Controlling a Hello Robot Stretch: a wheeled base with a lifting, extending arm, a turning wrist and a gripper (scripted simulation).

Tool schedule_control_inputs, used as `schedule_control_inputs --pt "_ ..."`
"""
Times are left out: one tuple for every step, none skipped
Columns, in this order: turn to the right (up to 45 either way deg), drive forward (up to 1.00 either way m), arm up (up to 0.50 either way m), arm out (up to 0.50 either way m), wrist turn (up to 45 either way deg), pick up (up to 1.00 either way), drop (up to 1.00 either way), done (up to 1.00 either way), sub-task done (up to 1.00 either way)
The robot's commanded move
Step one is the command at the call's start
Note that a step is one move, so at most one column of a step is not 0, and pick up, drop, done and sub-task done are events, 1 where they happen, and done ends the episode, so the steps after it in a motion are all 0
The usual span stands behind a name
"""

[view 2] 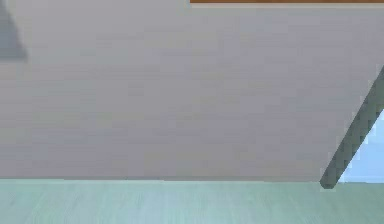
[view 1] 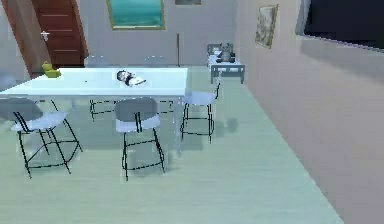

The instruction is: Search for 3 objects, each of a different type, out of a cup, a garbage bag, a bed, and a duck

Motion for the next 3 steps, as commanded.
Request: schedule_control_inputs --pt "45.0 0.00 0.00 0.00 0.0 0.00 0.00 0.00 0.00" --pt "45.0 0.00 0.00 0.00 0.0 0.00 0.00 0.00 0.00" --pt "0.0 0.15 0.00 0.00 0.0 0.00 0.00 0.00 0.00"
